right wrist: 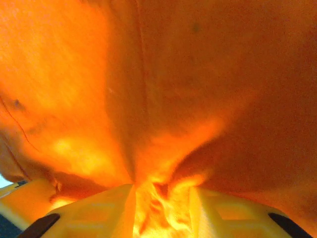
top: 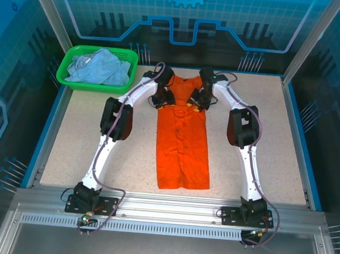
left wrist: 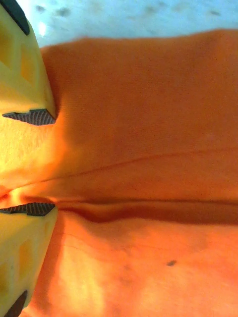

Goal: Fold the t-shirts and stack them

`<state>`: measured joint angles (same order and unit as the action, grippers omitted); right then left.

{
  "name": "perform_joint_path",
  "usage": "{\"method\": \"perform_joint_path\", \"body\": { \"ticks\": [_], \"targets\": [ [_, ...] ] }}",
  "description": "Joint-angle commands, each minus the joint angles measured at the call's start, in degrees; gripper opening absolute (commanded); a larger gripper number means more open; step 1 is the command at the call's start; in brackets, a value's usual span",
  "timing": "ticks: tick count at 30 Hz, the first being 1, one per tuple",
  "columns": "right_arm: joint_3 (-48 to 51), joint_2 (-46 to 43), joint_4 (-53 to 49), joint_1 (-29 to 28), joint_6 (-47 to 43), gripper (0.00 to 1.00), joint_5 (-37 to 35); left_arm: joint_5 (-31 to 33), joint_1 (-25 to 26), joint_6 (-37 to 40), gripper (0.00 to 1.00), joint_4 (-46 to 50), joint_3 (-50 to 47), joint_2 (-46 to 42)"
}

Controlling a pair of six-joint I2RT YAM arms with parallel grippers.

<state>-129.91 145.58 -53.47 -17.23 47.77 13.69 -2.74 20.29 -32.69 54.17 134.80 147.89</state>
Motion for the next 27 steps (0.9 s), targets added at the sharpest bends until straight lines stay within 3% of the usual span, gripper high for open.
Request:
{"method": "perform_joint_path", "body": {
  "ticks": [1, 5, 9, 12, 18, 23, 27],
  "targets": [
    [-7.1, 7.7, -5.5, 0.3, 2.0, 0.40, 0.3, 4.2, -0.5, 2.3, 0.52, 6.0, 11.7, 8.7],
    [-15.6, 11.1, -9.1, 0.6, 3.1, 0.48, 1.9, 1.1, -1.3, 1.1, 0.60, 6.8, 17.5, 9.5],
    [-8.5, 3.1, -6.6, 0.5, 3.8, 0.56, 1.9, -2.7, -1.3, 0.8, 0.70, 4.9, 9.5, 0.4],
    [2.5, -6.6, -4.2, 0.4, 5.6, 0.58, 0.4, -5.7, -1.3, -1.2, 0.74, 2.7, -1.8, -9.7],
    [29.9, -32.2, 2.1, -2.8, 7.2, 0.60, -4.8, -9.7, -0.9, -6.4, 0.83, -8.5, -35.4, -34.2],
    [55.0, -50.1, 4.9, -7.2, 10.3, 0.61, -6.2, -17.5, 0.4, -4.7, 0.69, -10.1, -50.9, -42.9],
    [72.2, -60.4, 10.5, -8.0, 6.6, 0.64, -2.0, -20.2, 4.2, -2.9, 0.64, -8.9, -63.3, -50.3]
  ]
}}
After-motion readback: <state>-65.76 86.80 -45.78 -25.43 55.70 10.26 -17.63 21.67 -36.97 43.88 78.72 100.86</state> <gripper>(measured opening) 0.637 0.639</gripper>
